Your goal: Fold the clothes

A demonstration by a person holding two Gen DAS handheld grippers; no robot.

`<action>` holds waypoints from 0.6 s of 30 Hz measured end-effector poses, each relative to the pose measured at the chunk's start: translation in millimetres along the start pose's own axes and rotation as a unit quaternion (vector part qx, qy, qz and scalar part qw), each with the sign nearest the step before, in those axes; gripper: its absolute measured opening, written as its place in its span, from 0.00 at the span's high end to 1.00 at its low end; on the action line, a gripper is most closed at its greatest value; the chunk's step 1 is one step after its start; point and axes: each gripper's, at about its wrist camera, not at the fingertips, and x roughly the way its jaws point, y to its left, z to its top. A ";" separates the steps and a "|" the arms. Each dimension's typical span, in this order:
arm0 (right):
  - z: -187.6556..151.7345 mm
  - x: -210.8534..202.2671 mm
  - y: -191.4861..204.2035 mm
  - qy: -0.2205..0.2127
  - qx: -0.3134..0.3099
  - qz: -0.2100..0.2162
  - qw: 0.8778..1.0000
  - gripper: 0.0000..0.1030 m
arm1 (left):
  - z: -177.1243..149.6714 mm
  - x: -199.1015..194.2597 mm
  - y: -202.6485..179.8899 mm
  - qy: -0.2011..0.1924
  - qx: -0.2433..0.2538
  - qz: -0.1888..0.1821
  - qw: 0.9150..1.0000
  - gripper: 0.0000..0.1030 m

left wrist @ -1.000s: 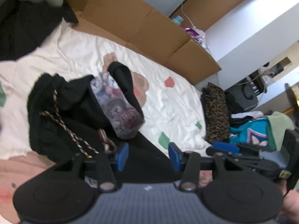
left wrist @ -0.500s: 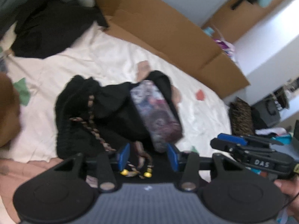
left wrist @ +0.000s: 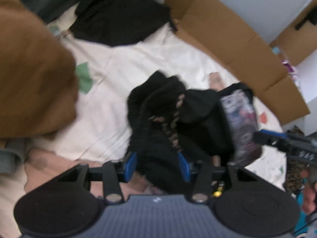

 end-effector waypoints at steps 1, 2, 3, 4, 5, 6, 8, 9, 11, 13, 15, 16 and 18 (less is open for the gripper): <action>1.6 3.1 1.4 0.005 -0.006 0.002 1.000 0.56 | -2.1 4.3 2.4 0.005 -0.001 0.007 1.000 0.48; 2.5 6.5 2.8 0.011 -0.011 0.003 1.000 0.56 | -4.8 8.9 5.1 0.010 -0.003 0.012 1.000 0.46; 3.4 9.8 3.9 0.017 -0.016 0.004 1.000 0.56 | -7.5 13.6 7.7 0.015 -0.005 0.017 1.000 0.46; 3.9 13.3 4.1 0.025 -0.016 0.005 1.000 0.55 | -10.2 18.0 10.5 0.020 -0.008 0.021 1.000 0.46; 4.3 17.1 3.5 0.034 -0.013 0.006 0.999 0.54 | -12.2 21.6 13.9 0.023 -0.014 0.023 0.999 0.45; 4.4 21.2 2.5 0.041 -0.010 0.008 0.999 0.54 | -14.1 25.7 17.5 0.024 -0.024 0.019 0.999 0.44; 2.5 27.8 0.7 0.052 -0.012 0.006 0.999 0.54 | -16.4 33.1 22.5 0.021 -0.042 0.004 0.999 0.39; 1.5 31.2 -0.2 0.058 -0.015 0.006 0.998 0.55 | -17.0 36.6 24.0 0.017 -0.049 -0.004 0.999 0.37; -0.5 37.1 -0.7 0.071 -0.030 0.018 0.997 0.81 | -18.3 45.3 25.8 0.011 -0.054 -0.018 0.998 0.36; -1.7 38.7 0.9 0.080 -0.060 0.026 0.995 0.94 | -19.3 53.9 24.7 0.015 -0.057 -0.019 0.998 0.35; -1.1 36.1 -0.9 0.086 -0.081 0.027 0.993 0.96 | -19.5 60.1 24.8 0.018 -0.068 -0.041 0.997 0.35; 0.0 33.4 -3.3 0.088 -0.087 0.025 0.992 0.96 | -19.7 62.7 24.4 0.020 -0.074 -0.051 0.996 0.35; 0.8 25.6 -13.8 0.090 -0.092 0.015 0.992 0.96 | -20.0 65.8 18.9 0.021 -0.064 -0.051 0.996 0.33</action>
